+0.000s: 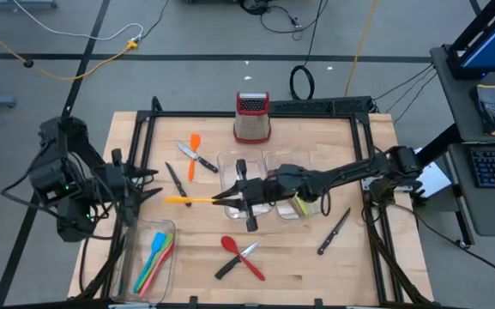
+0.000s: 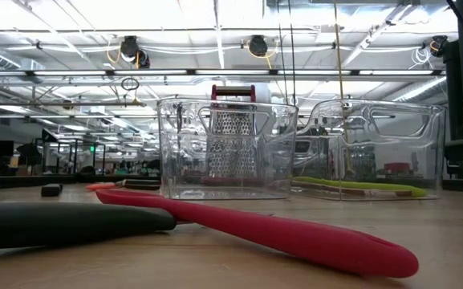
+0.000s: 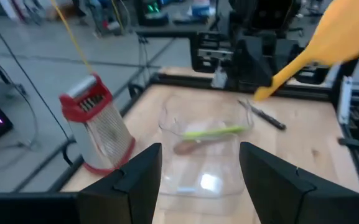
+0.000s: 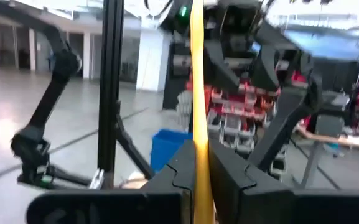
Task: Pick & Place Kitchen Items
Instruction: Put the yellow spatula into the left transparent bin
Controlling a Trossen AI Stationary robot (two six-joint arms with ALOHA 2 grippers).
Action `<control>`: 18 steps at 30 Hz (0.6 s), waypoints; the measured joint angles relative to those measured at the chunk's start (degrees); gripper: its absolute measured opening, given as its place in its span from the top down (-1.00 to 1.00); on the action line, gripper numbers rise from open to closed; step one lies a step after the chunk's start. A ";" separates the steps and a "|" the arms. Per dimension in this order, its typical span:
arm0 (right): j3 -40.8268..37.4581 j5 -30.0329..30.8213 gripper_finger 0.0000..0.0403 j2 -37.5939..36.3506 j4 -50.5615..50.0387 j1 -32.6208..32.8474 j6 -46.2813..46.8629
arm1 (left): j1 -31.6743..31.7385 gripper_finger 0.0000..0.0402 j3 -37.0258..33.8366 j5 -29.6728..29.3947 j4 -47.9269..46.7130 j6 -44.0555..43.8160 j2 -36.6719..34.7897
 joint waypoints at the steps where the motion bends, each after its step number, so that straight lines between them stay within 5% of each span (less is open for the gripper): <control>1: 0.00 0.00 0.92 0.00 1.05 0.00 0.00 | -0.01 -0.09 -0.02 -0.93 0.00 0.00 0.46; 7: -0.02 -0.17 0.92 0.11 6.65 -0.06 0.43 | -0.01 -0.09 -0.04 -1.98 5.37 3.46 4.88; 12: -0.02 -5.93 0.92 0.11 9.23 0.21 3.12 | 0.36 -0.09 -0.07 -3.96 16.79 16.77 9.04; 18: -1.15 -6.05 0.92 0.13 9.18 2.33 0.65 | 2.47 -0.09 -0.07 -6.08 32.29 35.07 13.24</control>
